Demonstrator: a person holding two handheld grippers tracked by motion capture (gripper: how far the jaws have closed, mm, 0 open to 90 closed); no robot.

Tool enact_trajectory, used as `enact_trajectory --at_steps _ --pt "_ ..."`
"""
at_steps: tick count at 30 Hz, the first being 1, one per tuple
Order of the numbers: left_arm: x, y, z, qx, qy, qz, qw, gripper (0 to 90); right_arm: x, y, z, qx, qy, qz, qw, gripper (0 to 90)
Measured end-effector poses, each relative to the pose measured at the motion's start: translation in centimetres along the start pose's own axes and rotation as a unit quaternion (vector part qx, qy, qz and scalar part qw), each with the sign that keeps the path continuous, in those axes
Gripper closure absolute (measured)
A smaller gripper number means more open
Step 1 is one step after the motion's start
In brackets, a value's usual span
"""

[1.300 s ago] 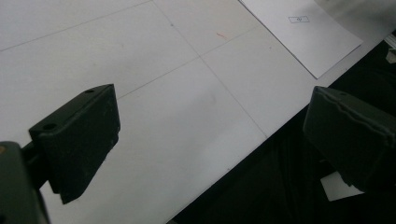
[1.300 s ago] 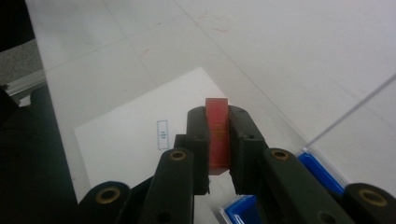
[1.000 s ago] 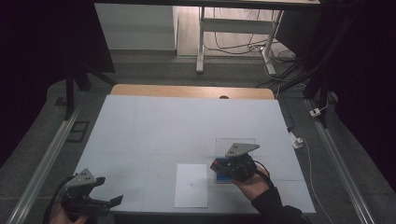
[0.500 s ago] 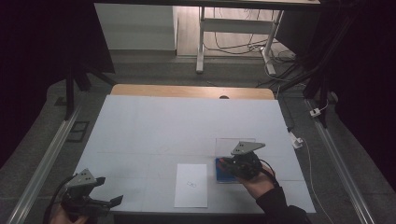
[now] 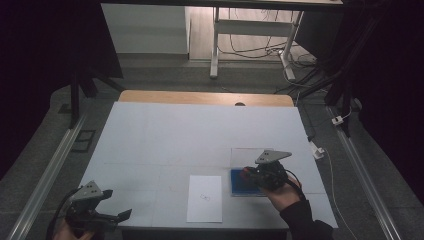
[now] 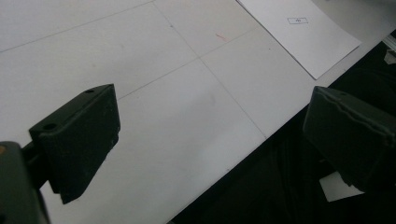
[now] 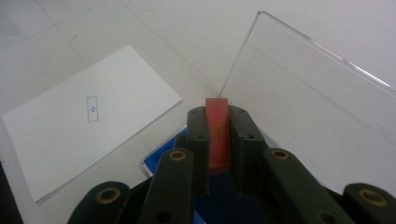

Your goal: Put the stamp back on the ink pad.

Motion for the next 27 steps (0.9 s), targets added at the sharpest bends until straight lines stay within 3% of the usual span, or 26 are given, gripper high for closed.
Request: enact_trajectory --at_steps 23,27 --pt "0.0 0.0 0.0 0.0 0.001 0.001 1.0 4.4 1.9 0.9 1.9 -0.019 -0.027 0.023 0.9992 80.2" --pt "0.0 0.0 0.0 0.0 0.0 0.001 1.0 4.4 1.9 0.6 2.1 -0.026 -0.022 0.023 0.9992 80.2"
Point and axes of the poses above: each handheld gripper's, and its own axes: y roughly backward along the jaws, z roughly out of its underside, x roughly to its right, the point moved 5 cm from there along -y, roughly forward along the jaws, and after that the axes turned 10 degrees about y, right-handed, at the moved point
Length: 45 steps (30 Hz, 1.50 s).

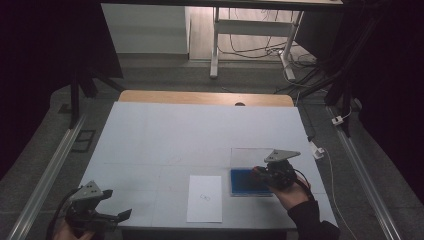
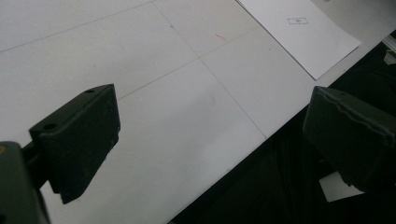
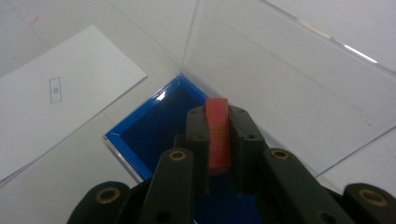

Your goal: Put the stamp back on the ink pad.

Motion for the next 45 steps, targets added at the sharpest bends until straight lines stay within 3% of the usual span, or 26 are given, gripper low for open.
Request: enact_trajectory --at_steps 25,32,39,45 --pt "0.0 0.0 0.0 -0.001 -0.001 -0.002 1.0 4.4 -0.6 -2.0 0.7 -0.031 0.014 -0.015 0.9993 80.1" --pt "0.0 0.0 0.0 -0.001 -0.001 -0.002 1.0 4.4 -0.6 -2.0 0.7 -0.033 0.008 -0.015 0.9993 79.7" --pt "0.0 0.0 0.0 -0.001 -0.001 -0.002 1.0 4.4 -0.5 -1.6 0.4 -0.015 0.004 -0.015 0.9998 74.3" --pt "0.0 0.0 0.0 -0.001 -0.001 -0.001 1.0 4.4 -0.5 -1.4 0.1 -0.006 -0.003 -0.01 0.9999 61.5"
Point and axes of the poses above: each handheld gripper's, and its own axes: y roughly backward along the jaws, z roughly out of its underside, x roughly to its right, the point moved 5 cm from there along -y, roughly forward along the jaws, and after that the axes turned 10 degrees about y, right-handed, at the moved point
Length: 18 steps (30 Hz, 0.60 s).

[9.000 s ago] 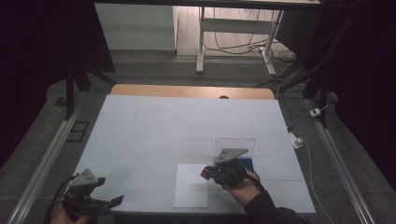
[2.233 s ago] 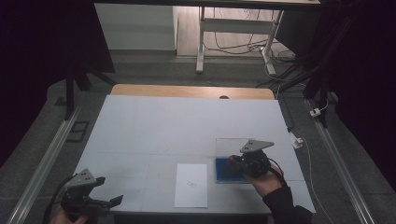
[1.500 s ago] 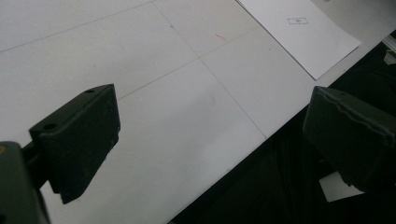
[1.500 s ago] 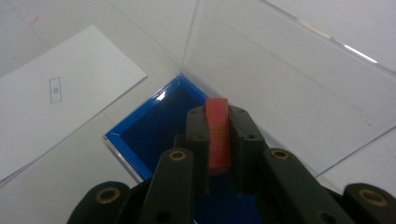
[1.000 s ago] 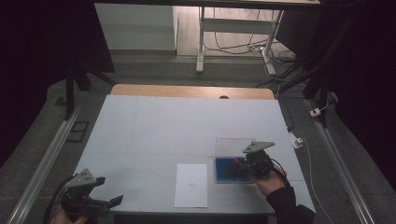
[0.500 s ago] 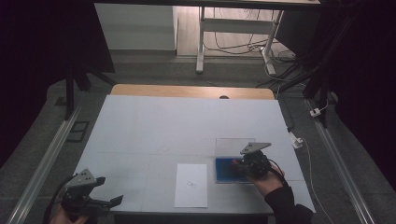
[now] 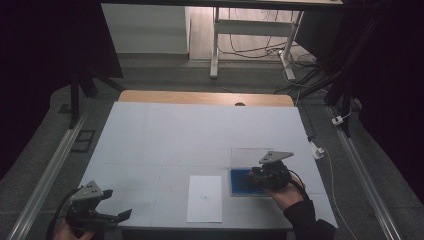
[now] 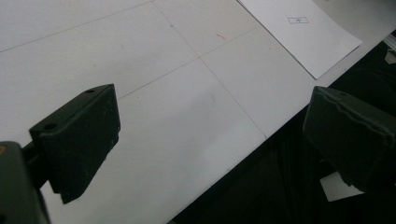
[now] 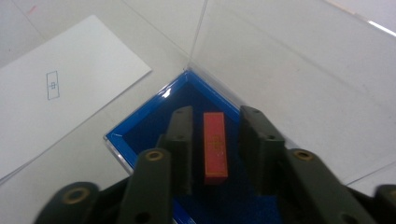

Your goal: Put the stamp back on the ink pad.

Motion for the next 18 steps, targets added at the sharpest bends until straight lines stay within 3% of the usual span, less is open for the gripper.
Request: enact_trajectory --at_steps 10,18 --pt "-0.01 0.01 0.0 0.001 0.001 0.001 1.0 4.4 -0.07 0.4 -0.52 0.022 -0.032 0.001 0.9993 28.6" --pt "-0.04 0.05 0.01 0.001 0.001 0.002 1.0 4.4 -0.66 0.73 -0.88 0.027 -0.042 -0.002 0.9987 11.1"
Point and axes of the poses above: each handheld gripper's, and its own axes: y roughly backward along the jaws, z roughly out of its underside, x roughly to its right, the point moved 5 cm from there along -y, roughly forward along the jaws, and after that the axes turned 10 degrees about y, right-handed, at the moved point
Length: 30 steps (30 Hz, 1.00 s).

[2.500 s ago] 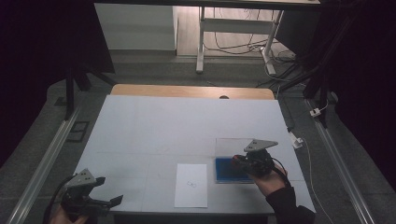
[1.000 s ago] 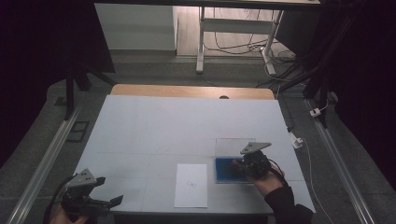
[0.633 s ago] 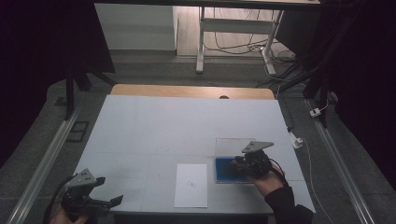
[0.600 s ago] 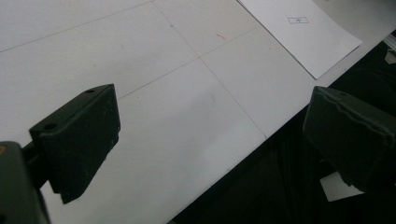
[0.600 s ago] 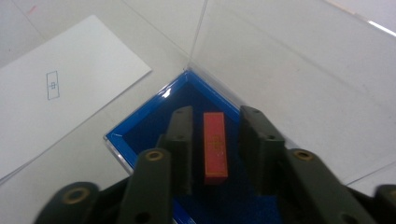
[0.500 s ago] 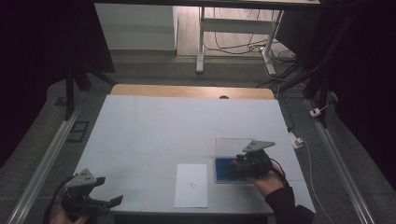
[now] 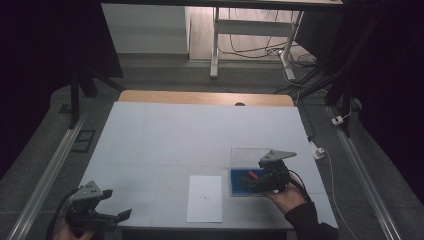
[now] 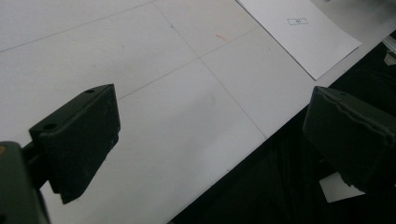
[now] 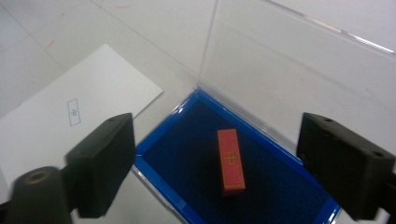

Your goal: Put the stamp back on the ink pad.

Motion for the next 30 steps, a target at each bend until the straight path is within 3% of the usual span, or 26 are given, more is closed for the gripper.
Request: enact_trajectory --at_steps 6,17,22,30 --pt "0.0 0.0 0.0 0.001 0.0 0.0 1.0 4.3 -0.2 0.3 0.4 -0.01 -0.008 0.001 0.9999 8.8" --pt "0.0 0.0 0.0 0.001 0.001 0.0 1.0 4.2 -0.9 1.5 0.3 0.004 0.001 -0.005 1.0 2.4" --pt "-0.1 0.0 0.0 0.001 0.003 -0.001 1.0 4.3 -1.1 2.3 0.6 0.012 0.005 0.003 0.9999 0.0" --pt "-0.1 0.0 0.0 0.001 0.003 0.0 1.0 4.3 -0.7 3.9 1.3 0.027 -0.011 0.027 0.9992 0.0"
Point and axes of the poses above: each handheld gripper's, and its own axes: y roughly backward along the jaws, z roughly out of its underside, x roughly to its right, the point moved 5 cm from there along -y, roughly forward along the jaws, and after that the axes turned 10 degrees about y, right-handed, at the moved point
